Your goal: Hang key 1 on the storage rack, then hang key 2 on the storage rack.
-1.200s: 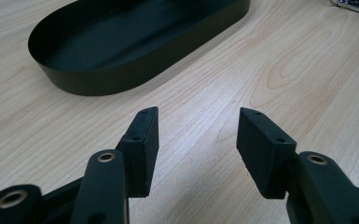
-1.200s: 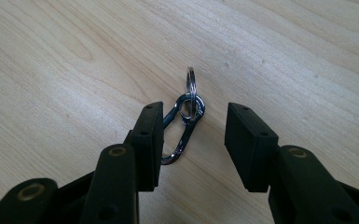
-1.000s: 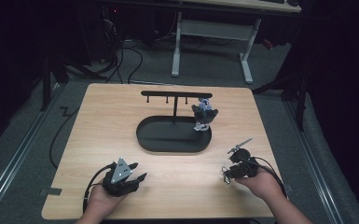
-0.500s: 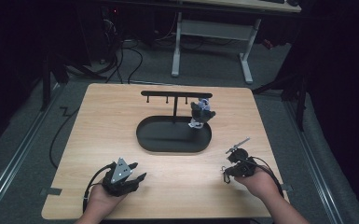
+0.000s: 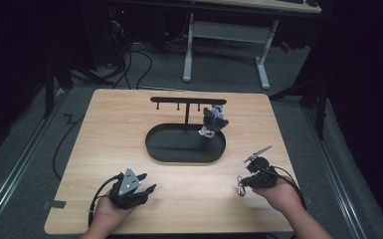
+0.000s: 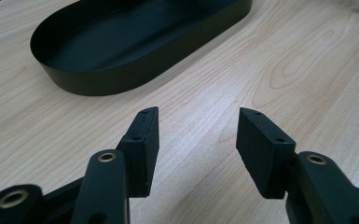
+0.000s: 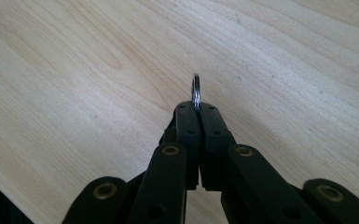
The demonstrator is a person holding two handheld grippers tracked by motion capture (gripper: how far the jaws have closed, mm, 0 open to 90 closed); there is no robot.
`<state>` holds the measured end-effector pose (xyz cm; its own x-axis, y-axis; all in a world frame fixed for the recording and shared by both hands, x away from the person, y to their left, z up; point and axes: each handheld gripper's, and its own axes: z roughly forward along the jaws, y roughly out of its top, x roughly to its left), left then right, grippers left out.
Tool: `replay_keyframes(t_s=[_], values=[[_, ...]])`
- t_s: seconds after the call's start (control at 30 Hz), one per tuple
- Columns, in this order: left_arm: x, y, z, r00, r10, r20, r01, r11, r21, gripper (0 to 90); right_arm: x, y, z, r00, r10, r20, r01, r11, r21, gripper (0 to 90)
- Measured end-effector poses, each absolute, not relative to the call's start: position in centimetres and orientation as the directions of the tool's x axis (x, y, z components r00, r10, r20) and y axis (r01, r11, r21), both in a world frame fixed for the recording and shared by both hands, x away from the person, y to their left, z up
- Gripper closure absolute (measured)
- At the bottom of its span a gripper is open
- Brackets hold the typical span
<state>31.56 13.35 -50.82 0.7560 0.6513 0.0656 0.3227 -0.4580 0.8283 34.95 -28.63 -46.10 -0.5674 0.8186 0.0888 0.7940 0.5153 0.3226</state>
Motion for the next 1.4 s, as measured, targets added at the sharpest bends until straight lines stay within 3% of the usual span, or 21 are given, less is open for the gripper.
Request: replay_keyframes(t_s=[0.5,1.4], values=[[31.5,13.4,-50.8,0.754,0.653,0.069,0.322,-0.459,0.828,49.9,35.4,-28.7,-43.2,-0.574,0.813,0.097,0.776,0.502,0.383,89.1],[31.7,14.0,-50.8,0.748,0.662,0.050,0.321,-0.427,0.845,49.5,37.6,-25.6,-40.1,-0.617,0.783,0.081,0.738,0.539,0.406,89.0]])
